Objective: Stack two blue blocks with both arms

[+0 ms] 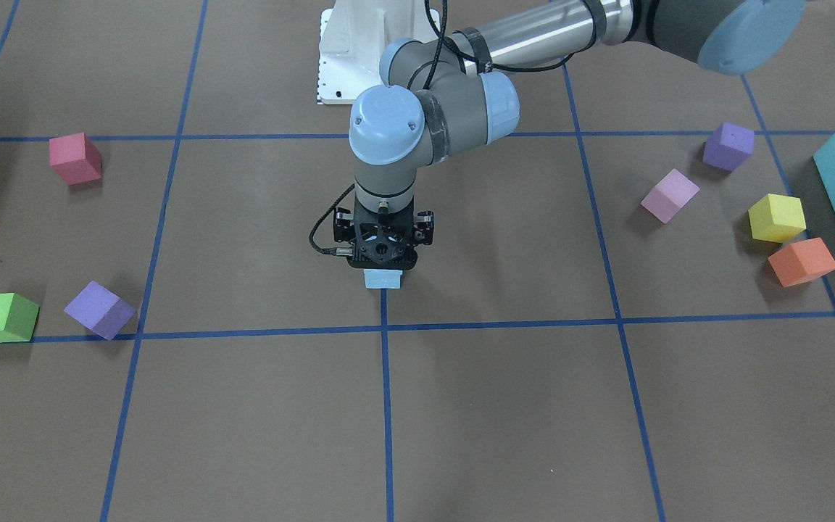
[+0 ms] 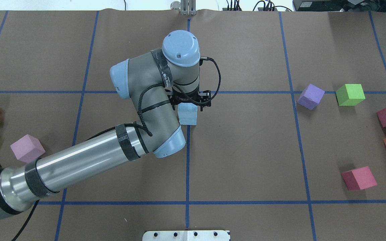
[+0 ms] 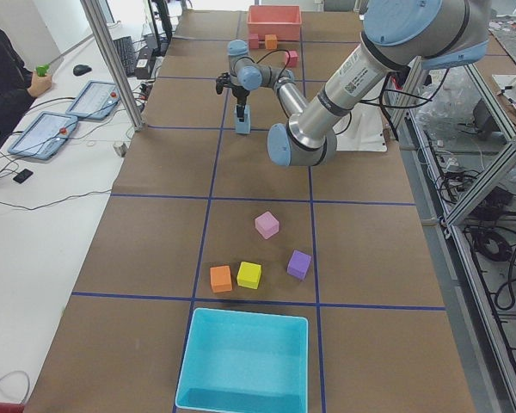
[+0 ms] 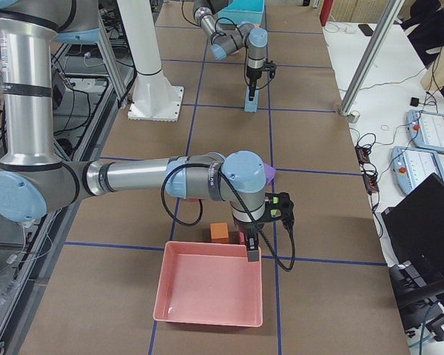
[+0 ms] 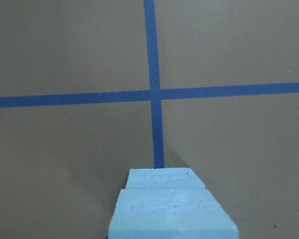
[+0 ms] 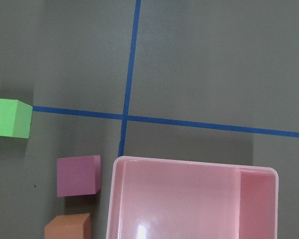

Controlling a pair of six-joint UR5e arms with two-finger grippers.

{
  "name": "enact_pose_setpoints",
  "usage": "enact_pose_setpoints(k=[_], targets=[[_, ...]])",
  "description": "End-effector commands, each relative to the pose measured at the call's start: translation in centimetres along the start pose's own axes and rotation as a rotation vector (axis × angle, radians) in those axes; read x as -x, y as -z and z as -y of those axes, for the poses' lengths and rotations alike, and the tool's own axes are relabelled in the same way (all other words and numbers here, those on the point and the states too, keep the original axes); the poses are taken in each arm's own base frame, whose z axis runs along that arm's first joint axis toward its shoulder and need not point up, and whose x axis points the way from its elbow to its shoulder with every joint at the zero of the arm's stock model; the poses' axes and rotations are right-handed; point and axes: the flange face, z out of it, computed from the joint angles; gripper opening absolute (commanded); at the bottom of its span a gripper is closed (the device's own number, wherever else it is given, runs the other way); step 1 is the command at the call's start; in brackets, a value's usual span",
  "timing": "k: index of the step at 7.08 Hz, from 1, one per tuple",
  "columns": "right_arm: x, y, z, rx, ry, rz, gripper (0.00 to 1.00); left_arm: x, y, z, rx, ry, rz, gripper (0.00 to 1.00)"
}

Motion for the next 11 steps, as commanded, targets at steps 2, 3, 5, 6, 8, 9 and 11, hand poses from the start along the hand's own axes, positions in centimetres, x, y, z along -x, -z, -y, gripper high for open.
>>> enact_pose_setpoints(k=[2,3,5,6,8,9,11], targets=[[-0.1,-0.1,0.1,0.003,-0.002,-0.001,1.00,1.8,6.3,2.6,-0.073,0.000,-0.067,0.98],[-0.2,-0.4,0.4,0.007,-0.005,0.000,1.00,7.7,10.9,6.4,-0.037,-0.021,-0.115,0.98],[-0.3,-0.5,0.9,0.009,-0.011,0.001,1.00,30.4,18.9,9.7,-0.035,-0.121,-0.157,0.98],[-0.3,-0.4,1.0,0.007,-0.012,0.001,1.00,40.4,19.8,8.1,-0.054,-0.224,-0.097,0.98],[-0.2,-0.4,1.1,0.007,-0.014,0.004,1.00,56.1,21.0,5.4,-0.068,-0.309,-0.009,0.98],[0.0,-0.2,1.2,0.001,-0.018,0.008,1.00,61.4,20.7,3.6,-0.059,-0.296,0.010,0.98],[0.1,0.0,1.3,-0.006,-0.033,0.002,1.00,66.3,18.9,0.9,-0.036,-0.304,0.097,0.98]])
